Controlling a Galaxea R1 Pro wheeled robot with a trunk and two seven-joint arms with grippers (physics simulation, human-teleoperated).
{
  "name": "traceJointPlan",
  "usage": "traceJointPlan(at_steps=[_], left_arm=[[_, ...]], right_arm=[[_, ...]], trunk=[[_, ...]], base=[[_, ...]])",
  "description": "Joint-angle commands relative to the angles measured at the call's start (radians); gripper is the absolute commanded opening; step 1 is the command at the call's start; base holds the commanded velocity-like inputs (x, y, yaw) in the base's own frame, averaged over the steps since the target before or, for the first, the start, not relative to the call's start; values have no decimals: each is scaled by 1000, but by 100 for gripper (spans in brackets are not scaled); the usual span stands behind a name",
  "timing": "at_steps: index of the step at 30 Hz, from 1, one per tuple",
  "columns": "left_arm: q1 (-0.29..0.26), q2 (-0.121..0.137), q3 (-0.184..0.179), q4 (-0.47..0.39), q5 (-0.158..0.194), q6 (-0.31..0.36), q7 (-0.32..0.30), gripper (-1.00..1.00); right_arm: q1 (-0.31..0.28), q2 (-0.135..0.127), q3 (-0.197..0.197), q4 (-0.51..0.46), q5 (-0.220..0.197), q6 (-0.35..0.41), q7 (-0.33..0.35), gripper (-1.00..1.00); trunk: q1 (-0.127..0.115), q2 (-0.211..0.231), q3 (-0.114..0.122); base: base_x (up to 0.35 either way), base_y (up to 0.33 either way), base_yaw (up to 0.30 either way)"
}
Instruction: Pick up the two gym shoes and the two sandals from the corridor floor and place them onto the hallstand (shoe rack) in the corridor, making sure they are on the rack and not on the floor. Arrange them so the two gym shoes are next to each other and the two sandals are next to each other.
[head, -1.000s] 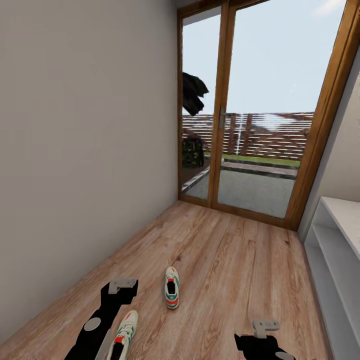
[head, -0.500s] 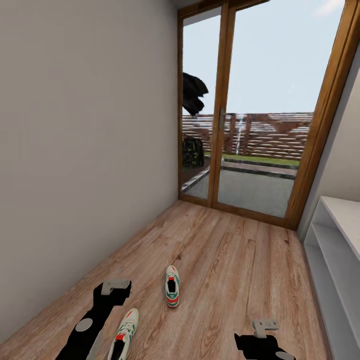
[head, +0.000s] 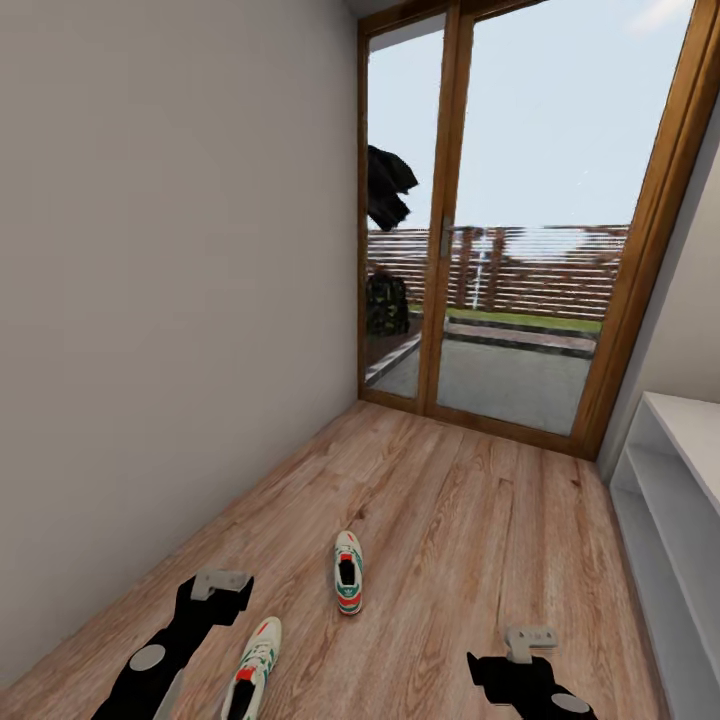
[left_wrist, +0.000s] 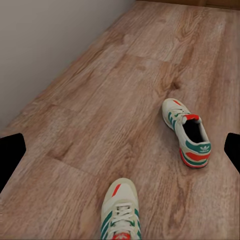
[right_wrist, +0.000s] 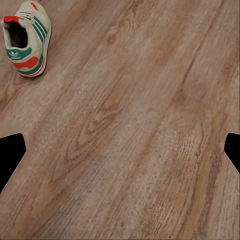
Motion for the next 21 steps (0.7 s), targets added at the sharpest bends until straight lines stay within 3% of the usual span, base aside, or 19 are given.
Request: traceJointPlan(at_steps=[1,7,18,21], left_arm=[[0,0,-1,-1,1,5,-3,100],[0,-2,-3,0,-1,5,-5,100],[0,-8,-7,0,-2,4,-5,100],[0,-9,-7,1,-1,4,-5,100]], right_arm=[[0,0,0,-11,-1,6,1,100],[-1,-1,2,-28,-1,6,1,100],[-1,-1,-4,-30,-1,7,-1,100],[0,-1,-4,-30,-1,7,-1,100]], trunk=[[0,0,-1],[0,0,-1],[0,0,-2],[11,-21,-13]], base=[[0,207,0],[0,241,0],[0,27,0],[0,0,0]])
